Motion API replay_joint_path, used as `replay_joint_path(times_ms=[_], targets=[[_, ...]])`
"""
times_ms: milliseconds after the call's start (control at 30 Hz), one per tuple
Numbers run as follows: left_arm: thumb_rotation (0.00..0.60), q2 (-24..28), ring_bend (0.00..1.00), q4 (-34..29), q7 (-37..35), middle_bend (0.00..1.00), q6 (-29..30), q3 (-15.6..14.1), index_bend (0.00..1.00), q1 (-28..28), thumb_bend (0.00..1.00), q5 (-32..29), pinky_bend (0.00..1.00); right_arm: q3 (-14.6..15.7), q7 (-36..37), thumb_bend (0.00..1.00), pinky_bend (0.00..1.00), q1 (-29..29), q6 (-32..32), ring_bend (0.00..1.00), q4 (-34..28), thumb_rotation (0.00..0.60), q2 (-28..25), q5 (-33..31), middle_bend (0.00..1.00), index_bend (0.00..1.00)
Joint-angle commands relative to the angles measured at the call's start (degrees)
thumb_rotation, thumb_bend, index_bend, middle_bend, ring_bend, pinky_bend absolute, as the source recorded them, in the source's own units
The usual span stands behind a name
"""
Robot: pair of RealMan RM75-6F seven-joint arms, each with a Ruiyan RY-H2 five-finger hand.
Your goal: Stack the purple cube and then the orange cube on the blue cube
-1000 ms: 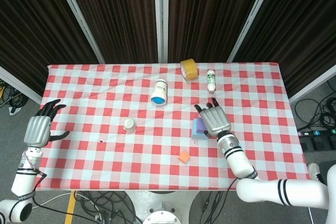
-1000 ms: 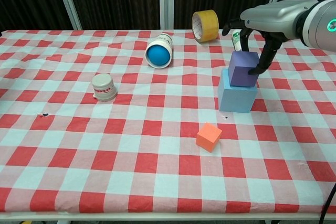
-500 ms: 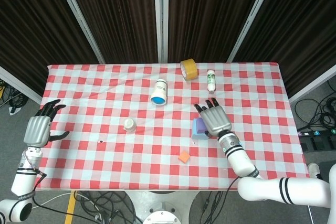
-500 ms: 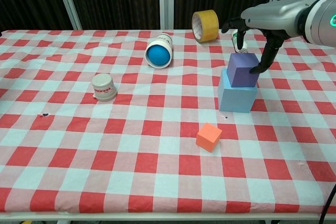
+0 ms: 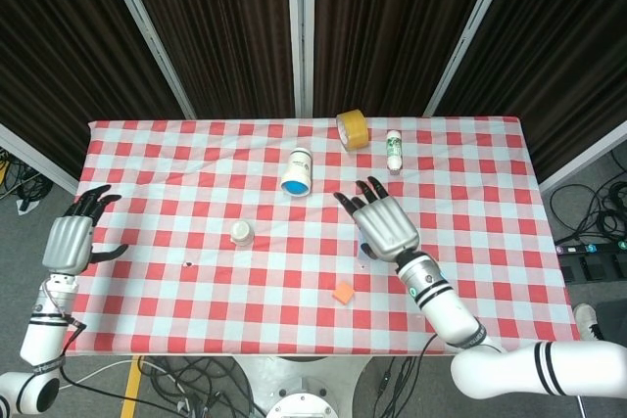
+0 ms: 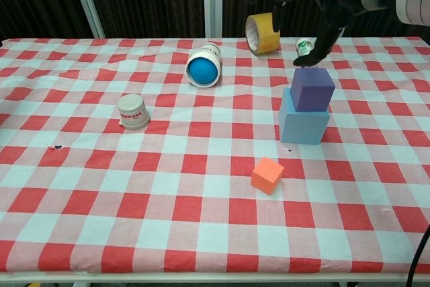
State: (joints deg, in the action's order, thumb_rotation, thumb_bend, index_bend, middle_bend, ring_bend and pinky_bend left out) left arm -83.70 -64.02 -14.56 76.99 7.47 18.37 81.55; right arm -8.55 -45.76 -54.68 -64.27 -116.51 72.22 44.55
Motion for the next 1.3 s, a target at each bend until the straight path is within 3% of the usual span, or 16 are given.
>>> replay_joint_path(times_ms=[33, 200, 400, 633, 1300], targets=[[0.600, 0.00, 0.16, -0.02, 0.09, 0.24, -0.01, 0.01, 0.28, 0.04, 0.11, 0.03, 0.29, 3.38, -0.13, 0.13, 0.00, 1.72, -1.29, 0.05, -4.80, 0.600, -1.59, 13.54, 0.31, 0.09], [0.600, -0.04, 0.16, -0.08, 0.31, 0.24, 0.06, -0.05, 0.28, 0.05, 0.11, 0.14, 0.29, 8.19, -1.58, 0.12, 0.00, 0.97, 4.96, 0.05, -3.55, 0.600, -1.60, 18.22, 0.31, 0.10], [0.600, -0.03, 0.16, 0.04, 0.28, 0.24, 0.01, 0.06, 0.28, 0.00, 0.11, -0.07, 0.29, 11.25, 2.11, 0.12, 0.00, -2.22, 16.29, 0.05, 4.21, 0.600, -1.83, 26.76, 0.31, 0.10], [0.600, -0.07, 0.16, 0.25, 0.15, 0.24, -0.20, 0.07, 0.28, -0.04, 0.11, -0.25, 0.29, 12.13, 8.10, 0.12, 0.00, -2.91, 21.96, 0.05, 9.71, 0.600, -0.23, 28.79, 0.32, 0.10], [0.600, -0.58, 0.16, 1.57, -0.20, 0.24, -0.69, -0.07, 0.28, -0.09, 0.11, -0.43, 0.29, 12.17, 16.27, 0.12, 0.00, -2.66, 26.72, 0.05, 18.97, 0.600, 6.03, 31.54, 0.33, 0.10]])
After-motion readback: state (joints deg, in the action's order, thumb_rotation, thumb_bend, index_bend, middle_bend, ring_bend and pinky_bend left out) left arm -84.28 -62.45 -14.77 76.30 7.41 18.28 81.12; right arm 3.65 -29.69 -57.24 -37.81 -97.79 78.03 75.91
